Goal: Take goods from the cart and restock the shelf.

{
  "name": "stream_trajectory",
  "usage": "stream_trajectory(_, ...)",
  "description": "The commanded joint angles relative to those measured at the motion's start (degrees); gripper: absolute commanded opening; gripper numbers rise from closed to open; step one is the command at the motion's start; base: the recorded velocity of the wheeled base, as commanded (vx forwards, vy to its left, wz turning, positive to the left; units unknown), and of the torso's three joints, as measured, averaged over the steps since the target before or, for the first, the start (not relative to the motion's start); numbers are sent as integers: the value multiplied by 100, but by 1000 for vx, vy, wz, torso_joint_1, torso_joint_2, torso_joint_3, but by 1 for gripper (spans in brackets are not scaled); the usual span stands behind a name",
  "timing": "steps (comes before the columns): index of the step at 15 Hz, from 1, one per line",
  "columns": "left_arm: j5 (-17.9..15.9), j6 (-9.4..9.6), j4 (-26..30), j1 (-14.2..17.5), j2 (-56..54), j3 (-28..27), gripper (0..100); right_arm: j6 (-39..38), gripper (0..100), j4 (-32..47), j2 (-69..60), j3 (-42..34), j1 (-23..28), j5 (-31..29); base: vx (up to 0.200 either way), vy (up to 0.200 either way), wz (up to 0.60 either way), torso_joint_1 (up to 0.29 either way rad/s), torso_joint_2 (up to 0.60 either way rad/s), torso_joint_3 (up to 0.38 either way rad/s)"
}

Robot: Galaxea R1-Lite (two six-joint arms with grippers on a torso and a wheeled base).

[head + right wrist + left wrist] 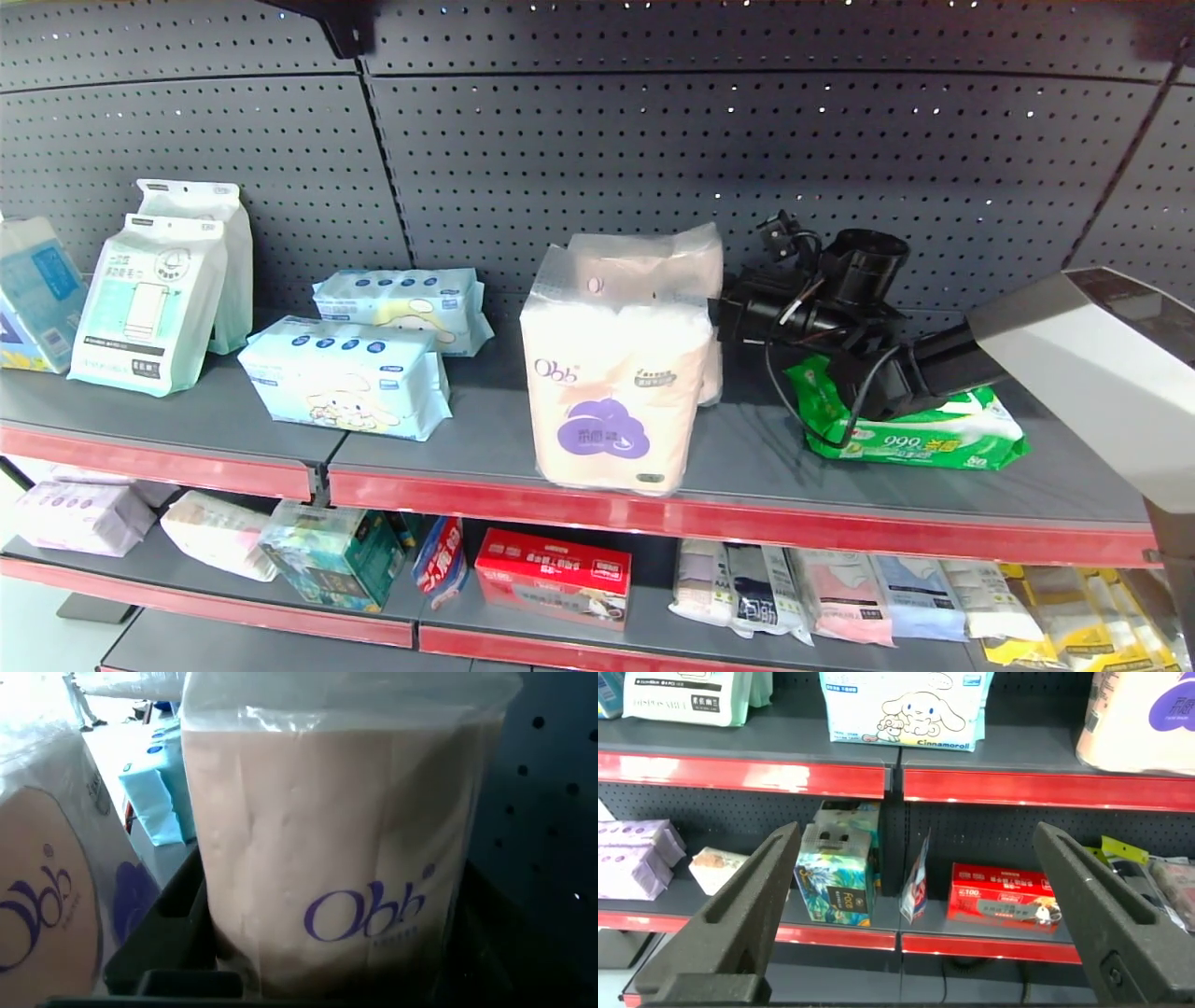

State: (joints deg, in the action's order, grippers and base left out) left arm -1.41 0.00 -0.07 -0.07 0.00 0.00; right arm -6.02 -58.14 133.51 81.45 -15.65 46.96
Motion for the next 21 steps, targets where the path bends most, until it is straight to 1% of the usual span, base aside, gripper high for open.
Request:
stream_trajectory(1,1,0,-1,-1,0,0,100,49,0,-5,-18,-6,27,50,0,0,0,0,0,0)
stream_trajectory(5,1,0,-1,-1,9,0,100,479,0,4,-53,-23,115,551,0,0,0,0,0,0)
stream_trajectory(7,1,0,-1,-1,0,0,100,532,0,4,-53,-59,150,824,0,0,0,0,0,0)
stream_trajectory(8,1,0,-1,-1,0,0,100,576,0,-22,-44,-111,150,1052,0,0,0,0,0,0)
stream_trajectory(9,1,0,-1,-1,0,0,100,778,0,-5,-44,-111,185,1140,0,0,0,0,0,0)
stream_trajectory(16,1,0,-1,-1,0,0,100,787,0,66,8,-138,150,1105,0,0,0,0,0,0)
stream_trajectory(21,1,0,-1,-1,0,0,100,778,0,57,61,-94,-17,1123,0,0,0,0,0,0)
